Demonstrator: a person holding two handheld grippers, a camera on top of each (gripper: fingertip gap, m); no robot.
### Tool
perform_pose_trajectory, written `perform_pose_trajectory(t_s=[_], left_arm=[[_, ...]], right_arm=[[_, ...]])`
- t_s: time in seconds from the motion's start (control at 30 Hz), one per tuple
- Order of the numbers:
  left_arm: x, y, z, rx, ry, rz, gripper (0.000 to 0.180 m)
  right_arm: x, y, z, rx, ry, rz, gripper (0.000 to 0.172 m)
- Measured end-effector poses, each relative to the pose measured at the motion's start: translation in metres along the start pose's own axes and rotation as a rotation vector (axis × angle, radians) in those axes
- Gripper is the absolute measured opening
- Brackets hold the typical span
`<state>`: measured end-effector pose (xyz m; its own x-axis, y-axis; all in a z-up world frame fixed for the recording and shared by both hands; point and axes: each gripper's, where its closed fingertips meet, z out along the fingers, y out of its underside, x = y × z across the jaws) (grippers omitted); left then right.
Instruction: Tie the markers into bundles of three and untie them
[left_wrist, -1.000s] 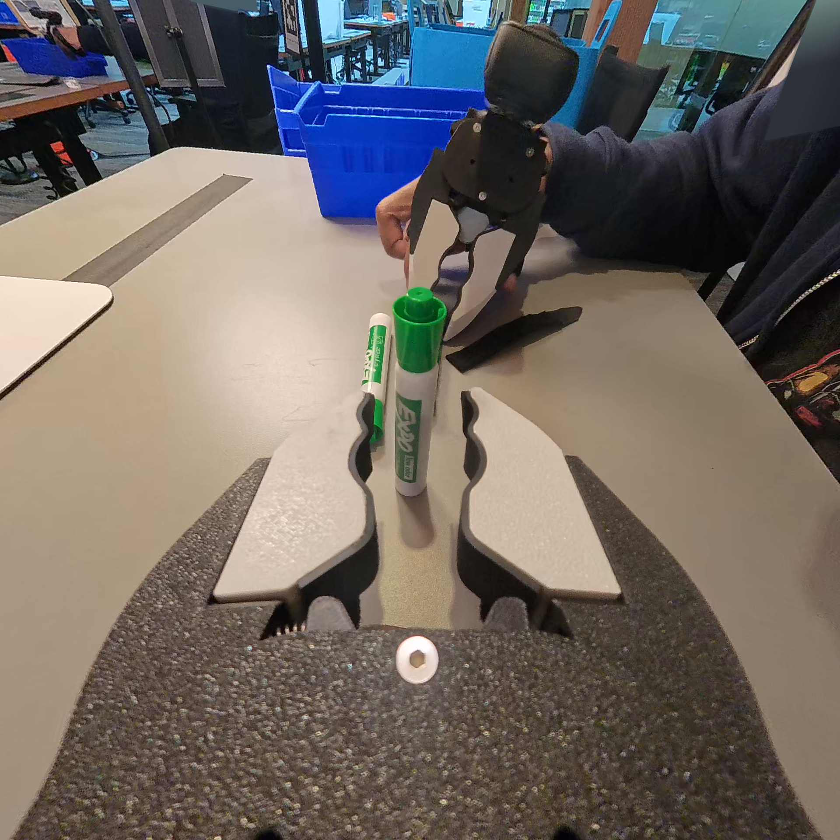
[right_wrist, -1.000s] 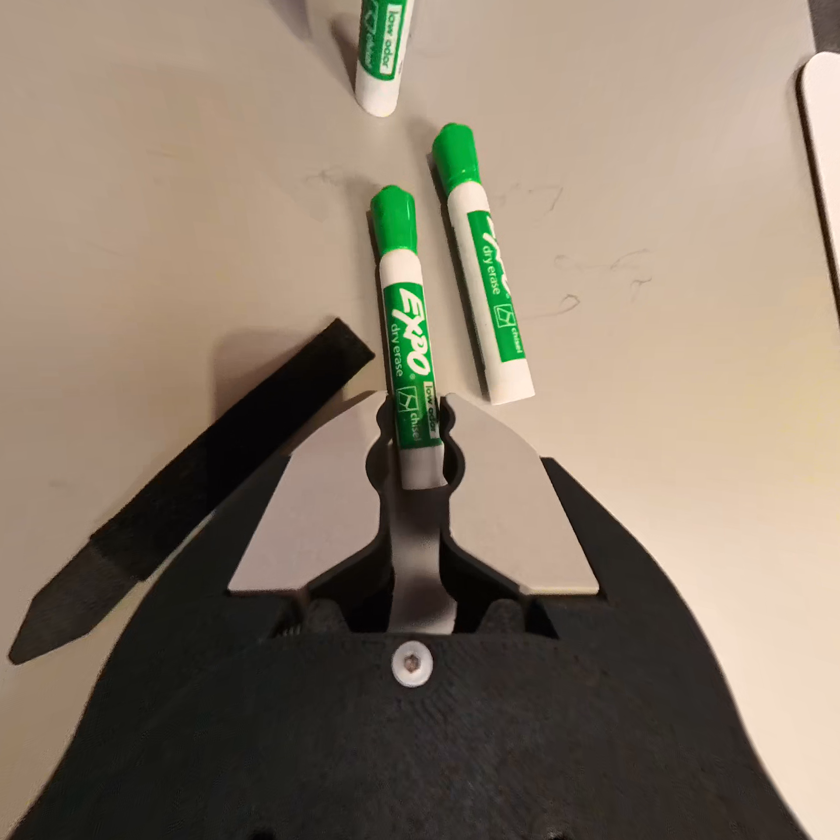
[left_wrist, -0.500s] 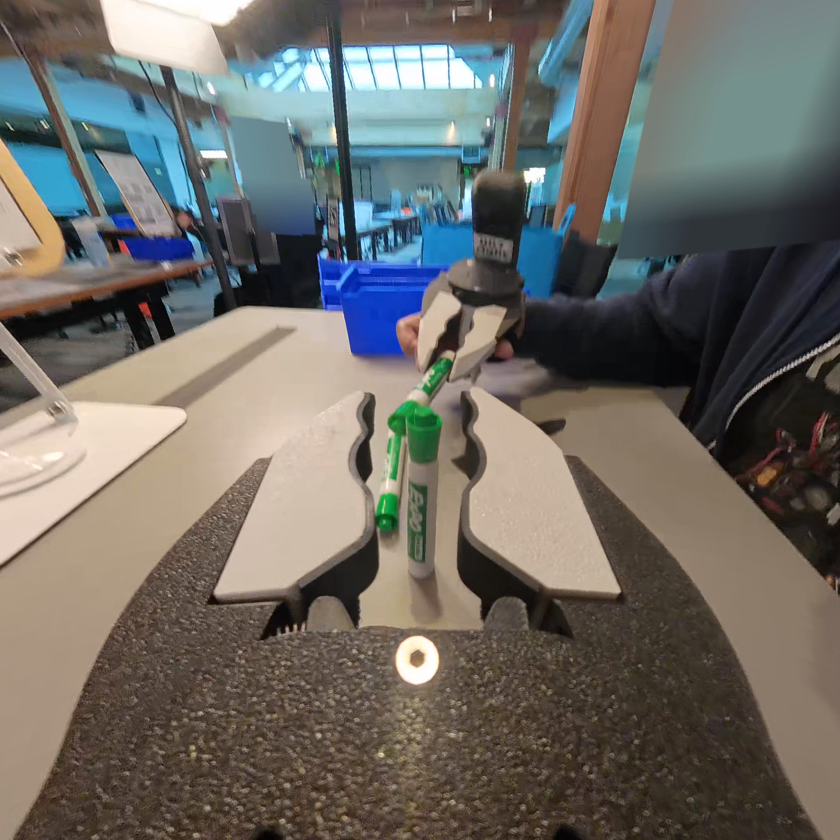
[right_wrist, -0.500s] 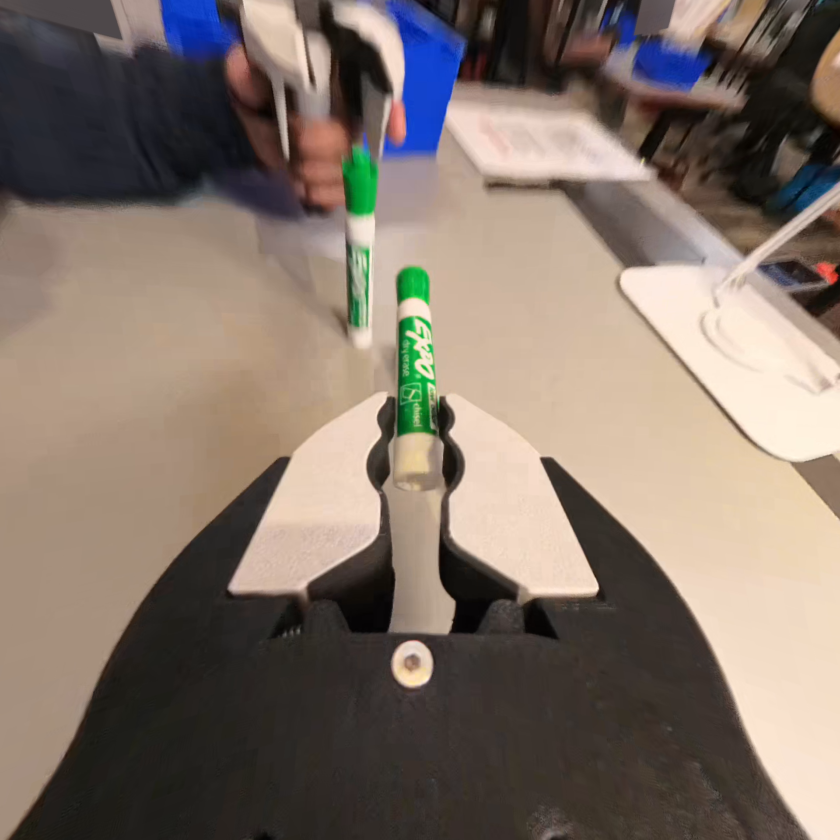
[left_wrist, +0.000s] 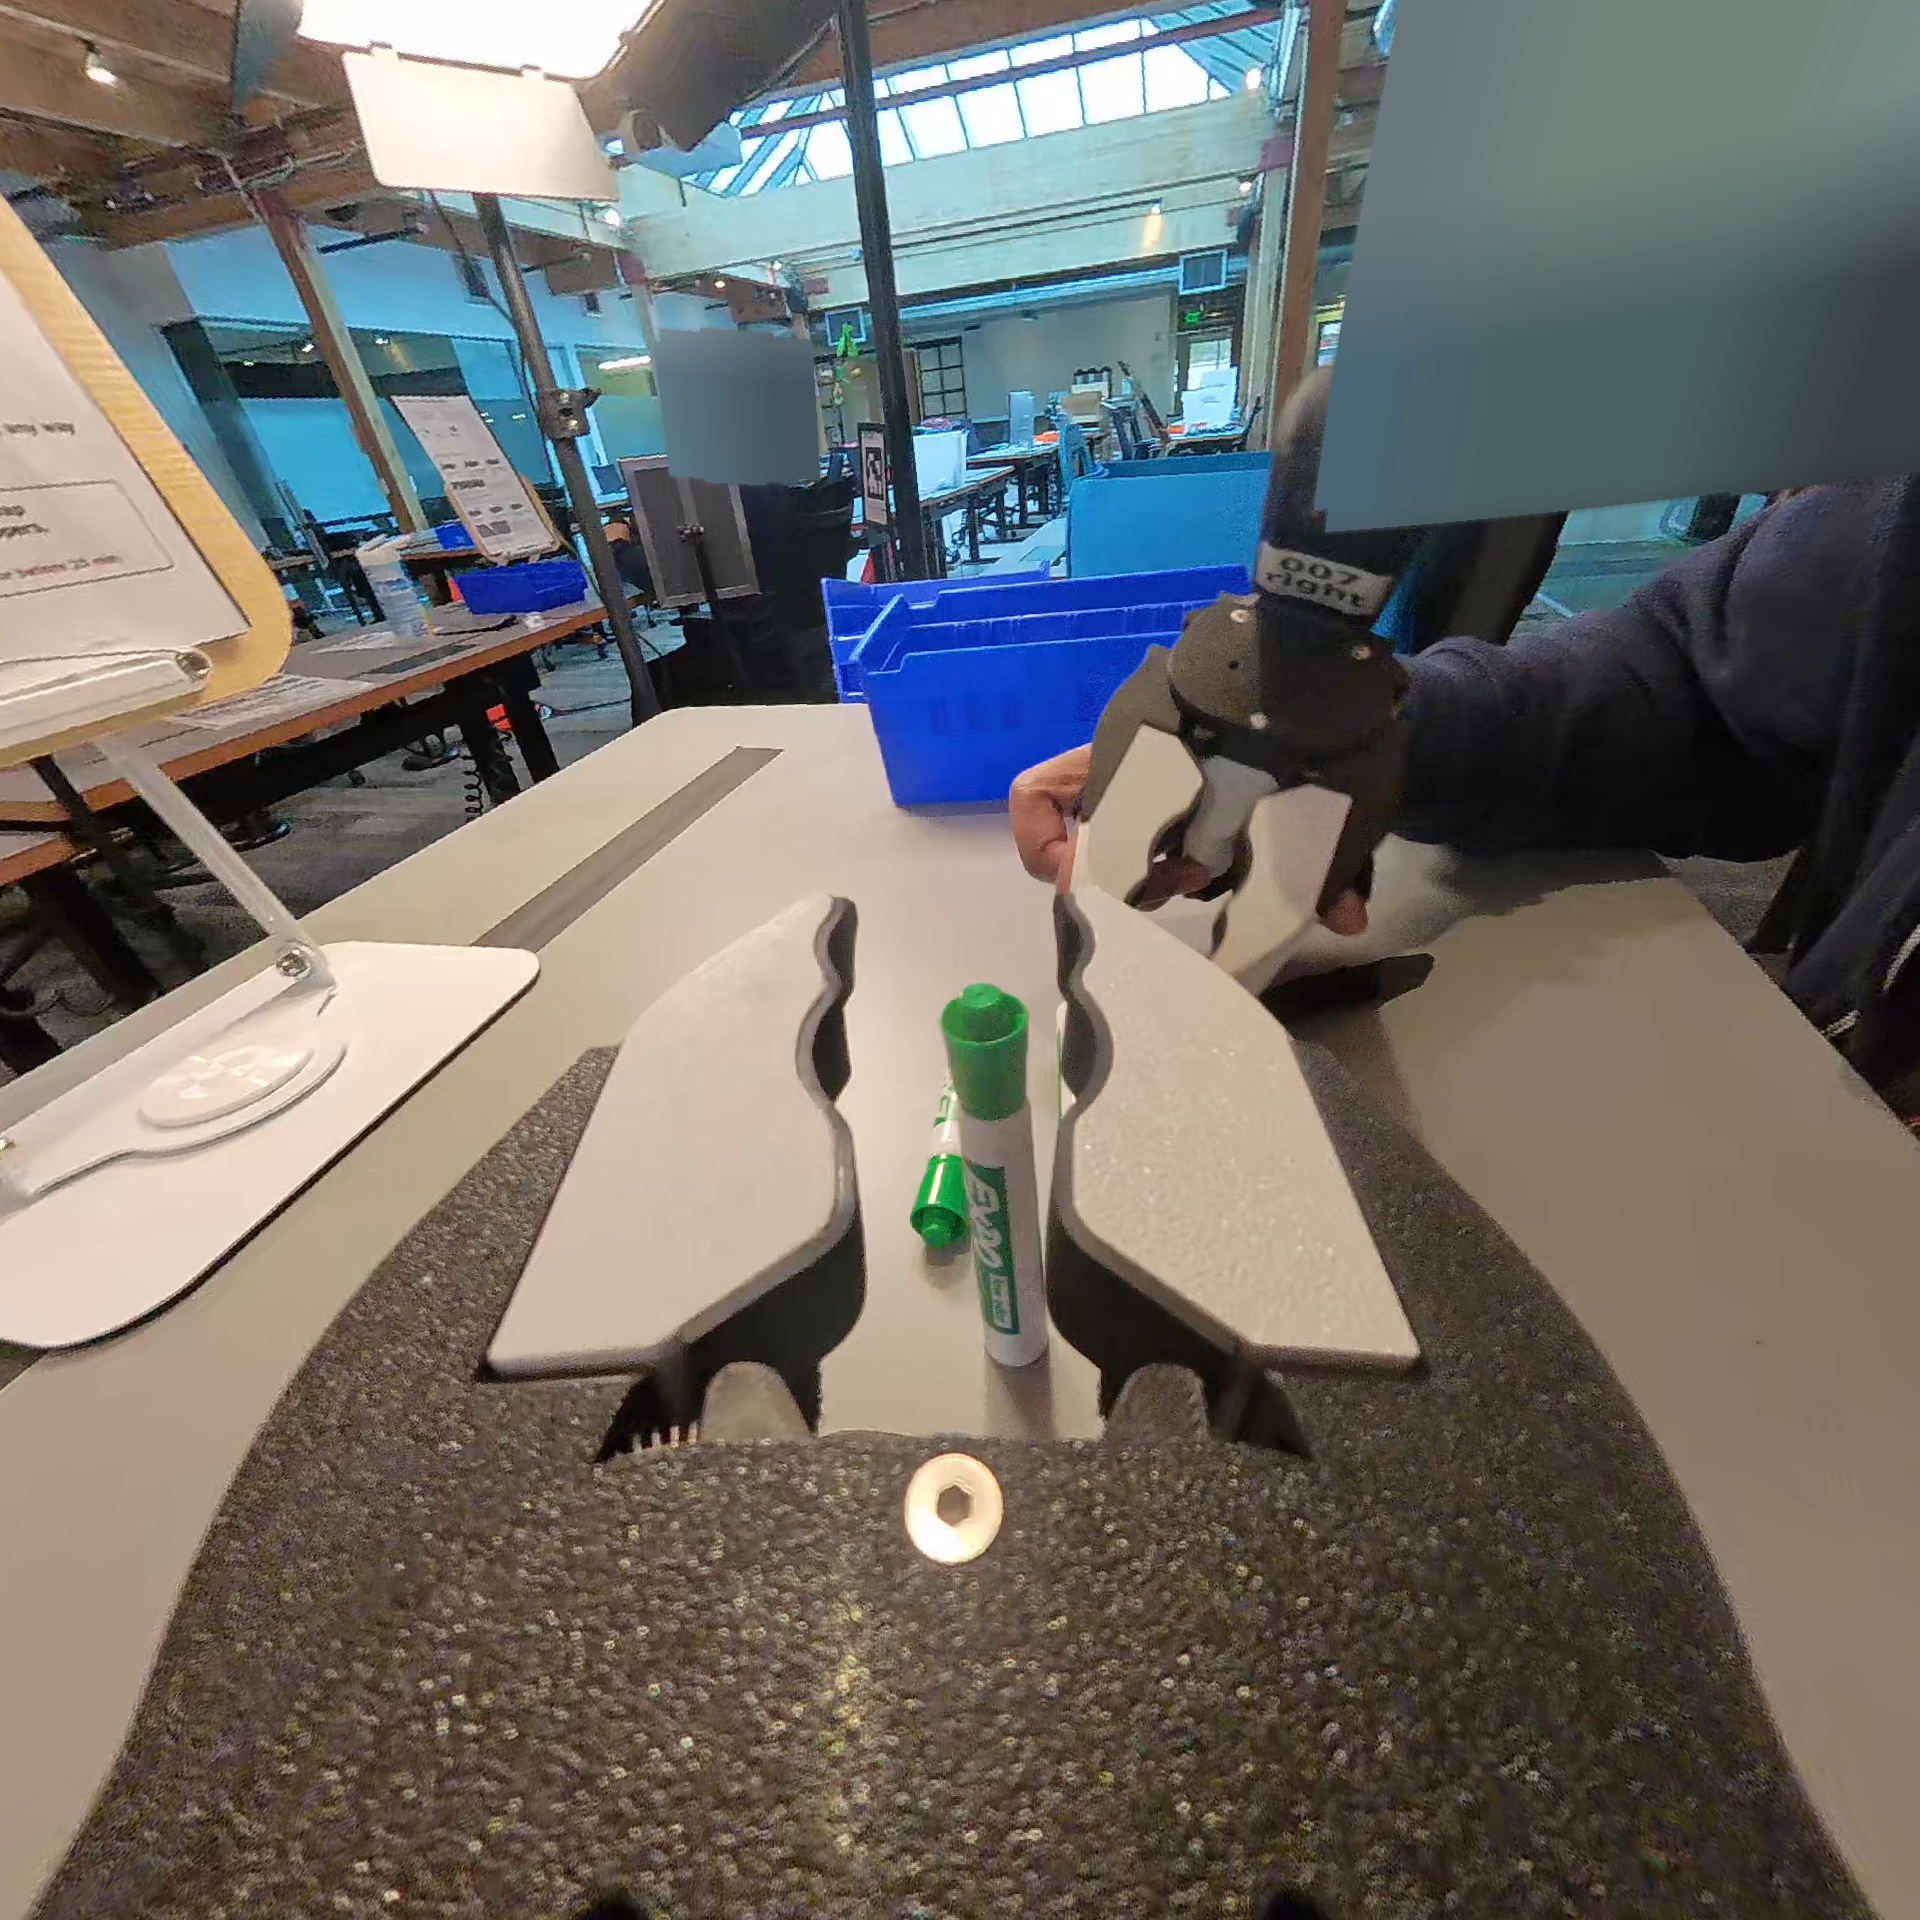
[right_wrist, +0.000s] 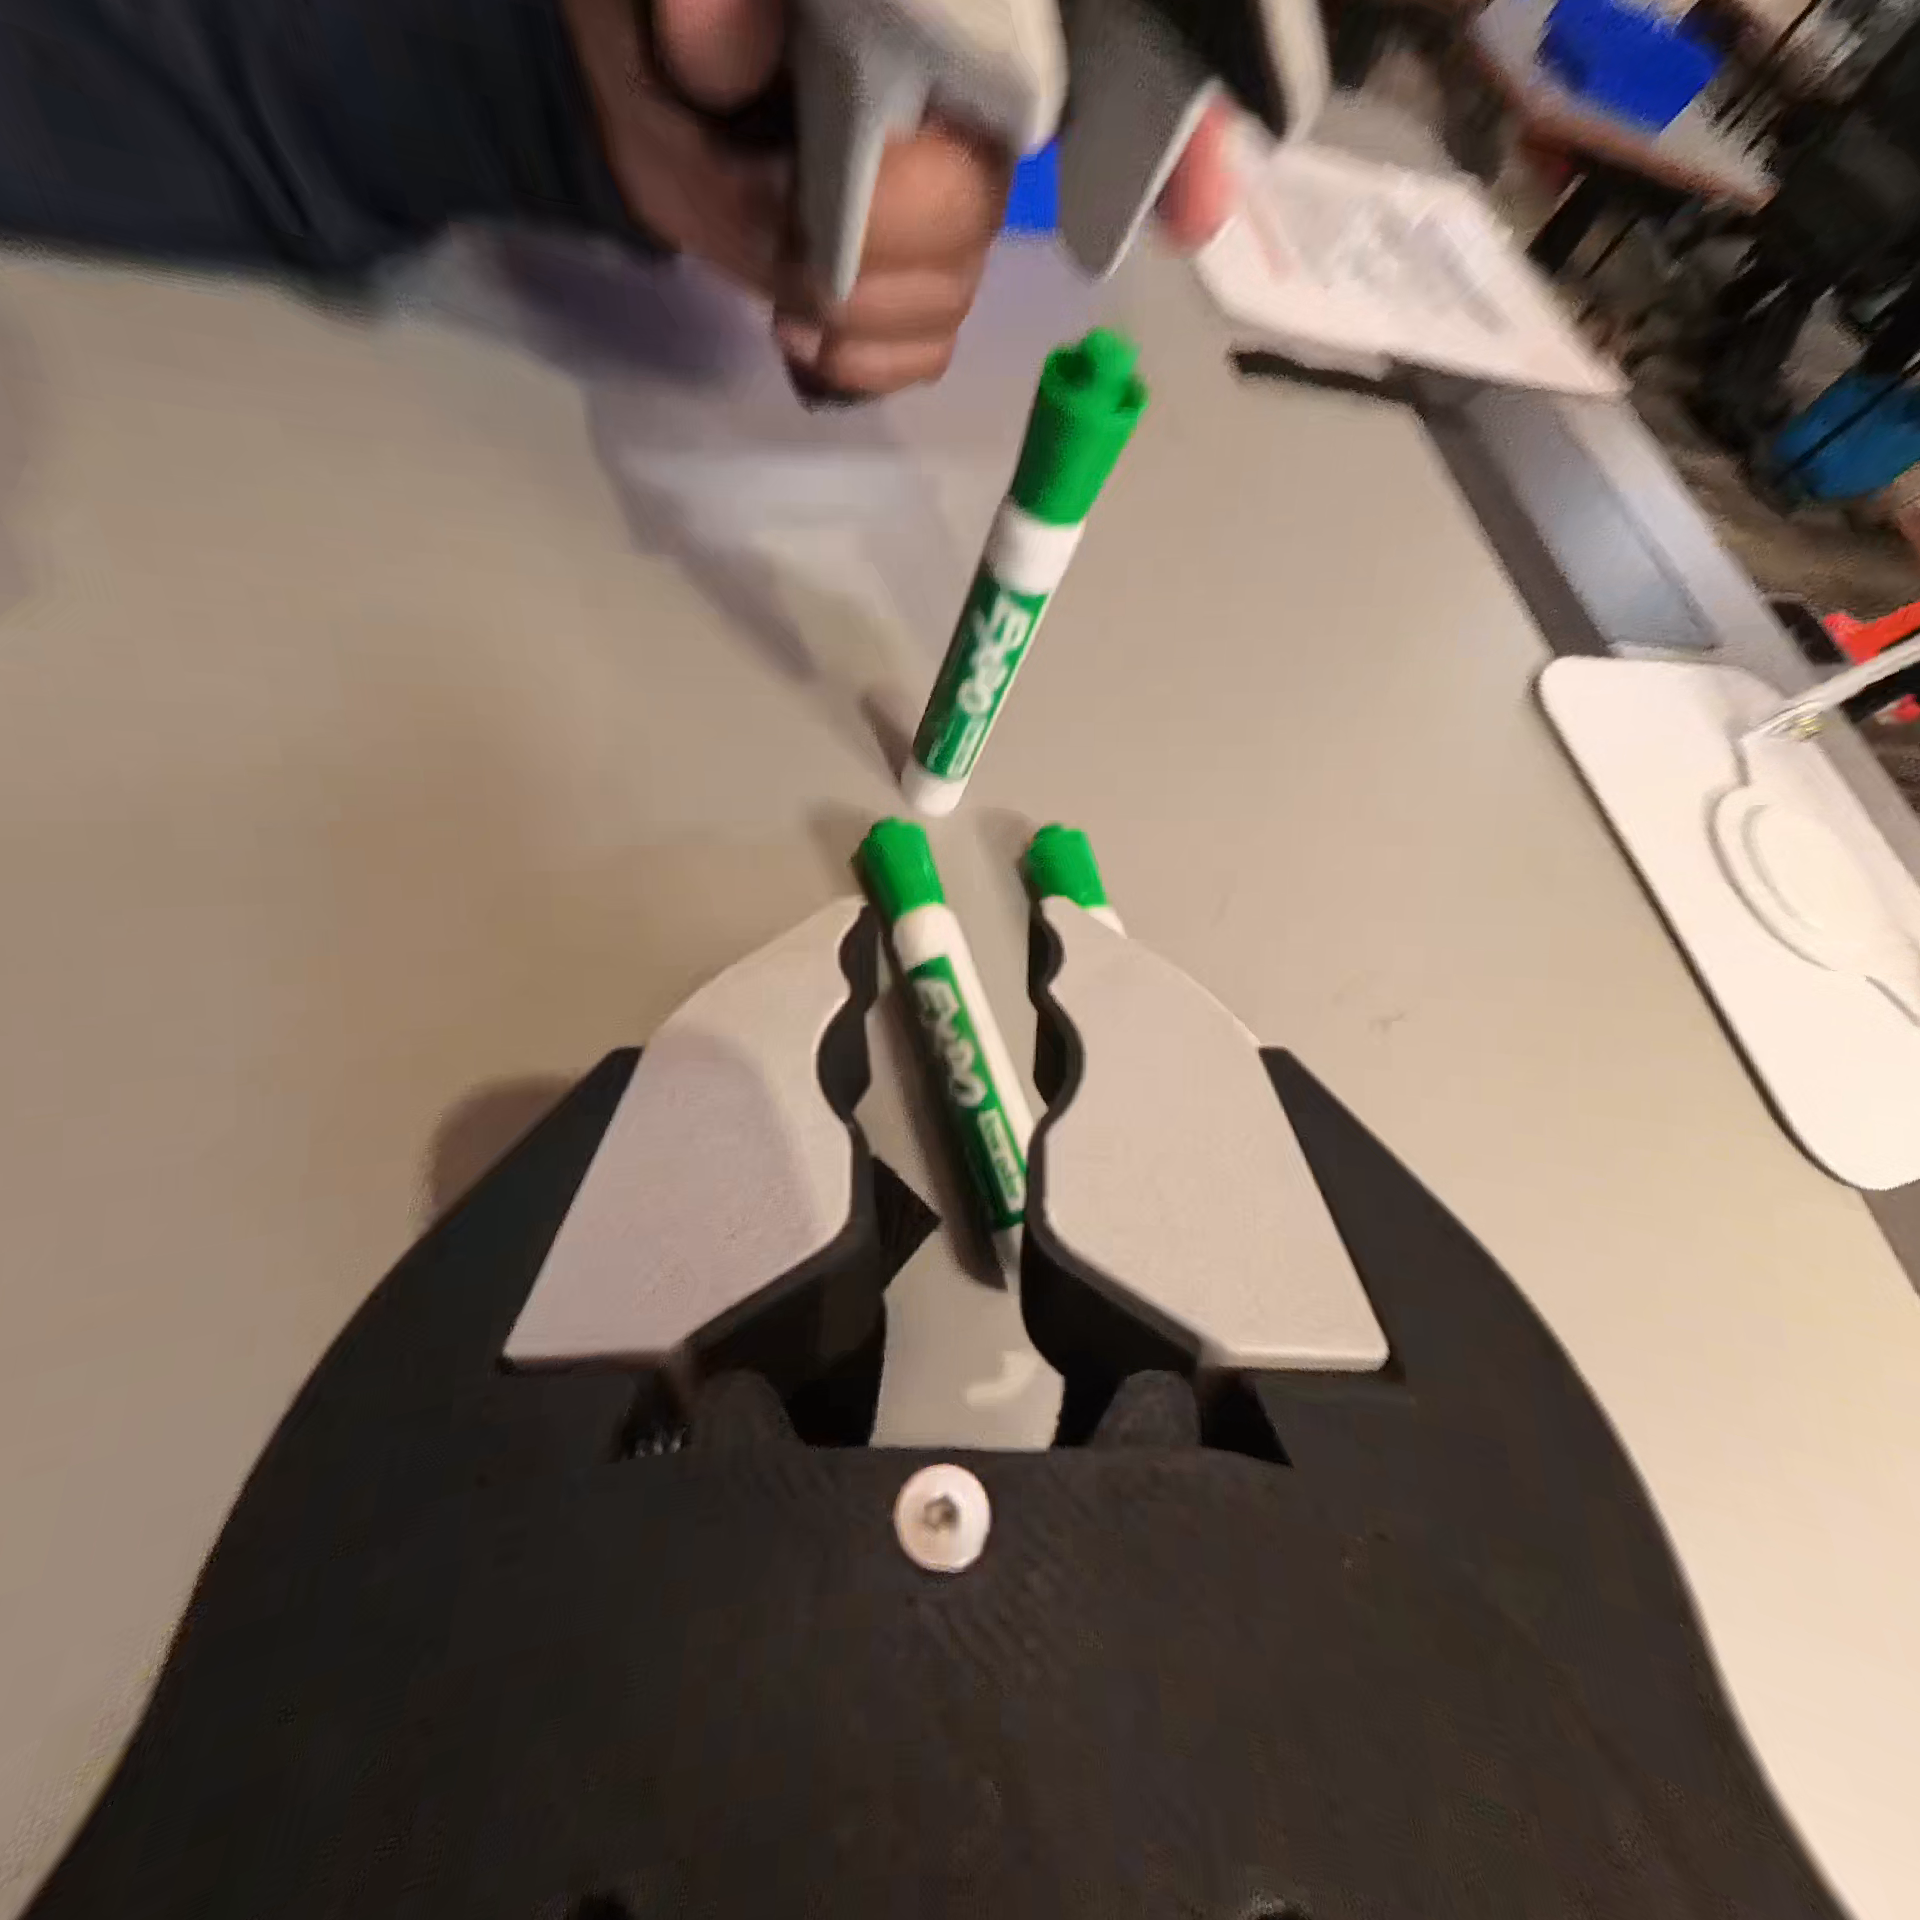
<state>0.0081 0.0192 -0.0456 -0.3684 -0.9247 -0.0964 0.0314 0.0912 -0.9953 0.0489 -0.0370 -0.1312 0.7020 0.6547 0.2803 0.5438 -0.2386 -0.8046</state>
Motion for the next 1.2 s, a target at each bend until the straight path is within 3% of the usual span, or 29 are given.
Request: perform_pose_trajectory(t_s=[0.13, 0.33, 0.47, 0.53, 0.63, 0.77, 1.0, 1.2], left_arm=[[-0.007, 0.007, 0.000, -0.019, -0.027, 0.006, 0.037], [-0.012, 0.015, 0.000, -0.027, -0.036, -0.017, 0.036], [-0.009, 0.020, 0.000, -0.044, -0.009, -0.024, 0.036], [-0.007, 0.021, 0.000, -0.050, 0.010, -0.024, 0.036], [-0.006, 0.017, -0.002, -0.030, 0.024, -0.025, 0.036], [-0.002, 0.005, -0.007, 0.021, 0.049, -0.019, 0.036], [0.022, -0.029, -0.013, 0.135, 0.131, 0.023, 0.026], [0.050, -0.026, 0.009, 0.024, 0.154, 0.088, 0.028]], right_arm=[[-0.002, 0.024, 0.017, -0.216, -0.046, -0.101, 0.038], [0.002, 0.036, 0.029, -0.377, -0.148, -0.106, 0.042], [-0.006, 0.043, 0.038, -0.467, -0.212, -0.153, 0.035], [-0.012, 0.043, 0.039, -0.472, -0.236, -0.152, 0.018], [-0.010, 0.046, 0.034, -0.478, -0.228, -0.130, 0.018], [0.000, 0.027, 0.021, -0.308, -0.191, -0.011, 0.018], [0.007, -0.054, -0.019, 0.332, -0.138, 0.233, 0.018], [-0.011, -0.080, -0.022, 0.474, -0.144, 0.238, 0.018]])
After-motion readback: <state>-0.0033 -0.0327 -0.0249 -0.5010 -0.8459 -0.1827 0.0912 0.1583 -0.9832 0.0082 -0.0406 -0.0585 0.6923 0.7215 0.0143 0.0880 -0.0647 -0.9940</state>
